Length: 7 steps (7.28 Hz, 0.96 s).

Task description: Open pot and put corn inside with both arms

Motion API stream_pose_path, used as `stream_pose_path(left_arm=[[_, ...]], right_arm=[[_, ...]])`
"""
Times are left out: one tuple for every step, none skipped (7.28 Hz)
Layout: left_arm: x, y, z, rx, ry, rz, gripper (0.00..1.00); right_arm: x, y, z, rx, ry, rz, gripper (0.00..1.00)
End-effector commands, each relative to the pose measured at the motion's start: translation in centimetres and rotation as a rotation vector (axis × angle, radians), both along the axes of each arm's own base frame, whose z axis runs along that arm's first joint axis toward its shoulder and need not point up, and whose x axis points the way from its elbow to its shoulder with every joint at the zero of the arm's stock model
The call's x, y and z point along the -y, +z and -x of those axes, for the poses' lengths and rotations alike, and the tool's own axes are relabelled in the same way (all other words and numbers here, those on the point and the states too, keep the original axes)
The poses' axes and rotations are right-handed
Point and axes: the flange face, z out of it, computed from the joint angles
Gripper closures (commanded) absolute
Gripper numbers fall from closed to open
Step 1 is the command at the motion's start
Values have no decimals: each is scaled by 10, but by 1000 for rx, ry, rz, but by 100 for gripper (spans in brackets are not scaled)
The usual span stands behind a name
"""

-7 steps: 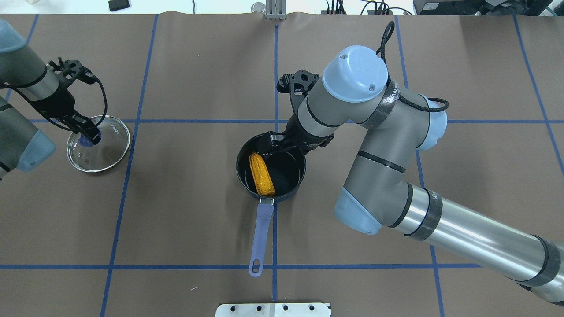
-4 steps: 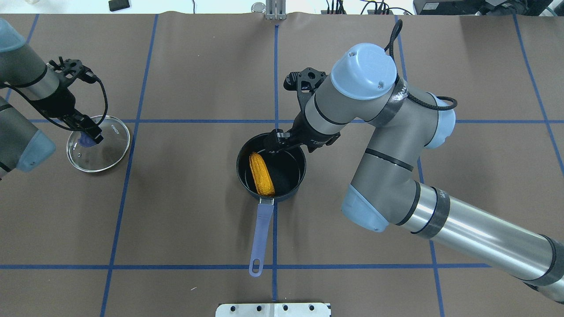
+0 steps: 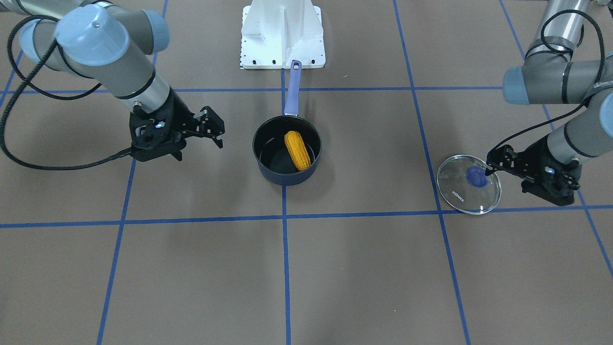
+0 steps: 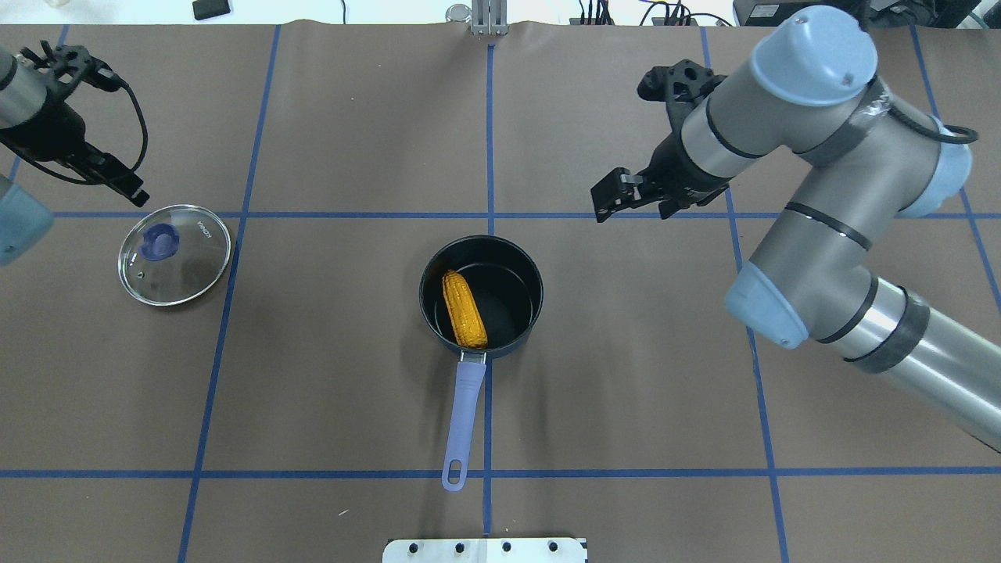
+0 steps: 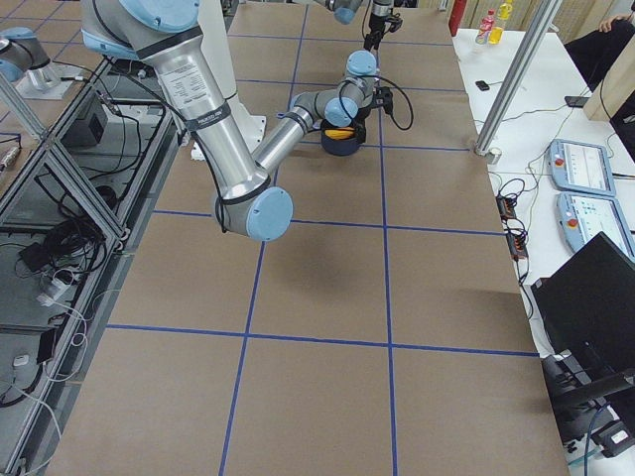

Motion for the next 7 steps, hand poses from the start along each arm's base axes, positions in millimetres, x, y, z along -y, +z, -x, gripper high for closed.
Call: stream_pose_path(left_arm=[[10, -3, 55, -3, -87, -3, 0], [11, 3, 76, 1, -119, 5, 0], [4, 22, 96, 14, -95, -25, 0], [-4, 42, 116, 27, -84, -40, 0], [-18, 63, 135, 35, -103, -19, 0], [-24, 76, 160, 46, -92, -48, 0], [-33, 91, 184, 54, -107, -46, 0]], right_arm=[[23, 48, -59, -43, 50, 45, 0], [34, 69, -95, -49, 91, 80, 0], [42, 105, -143, -97, 99, 20, 0], [40, 152, -186, -161, 48, -67, 0], [38, 186, -222, -204, 29, -91, 0], [28, 216, -250, -229, 17, -89, 0], [27, 244, -281, -254, -2, -101, 0]])
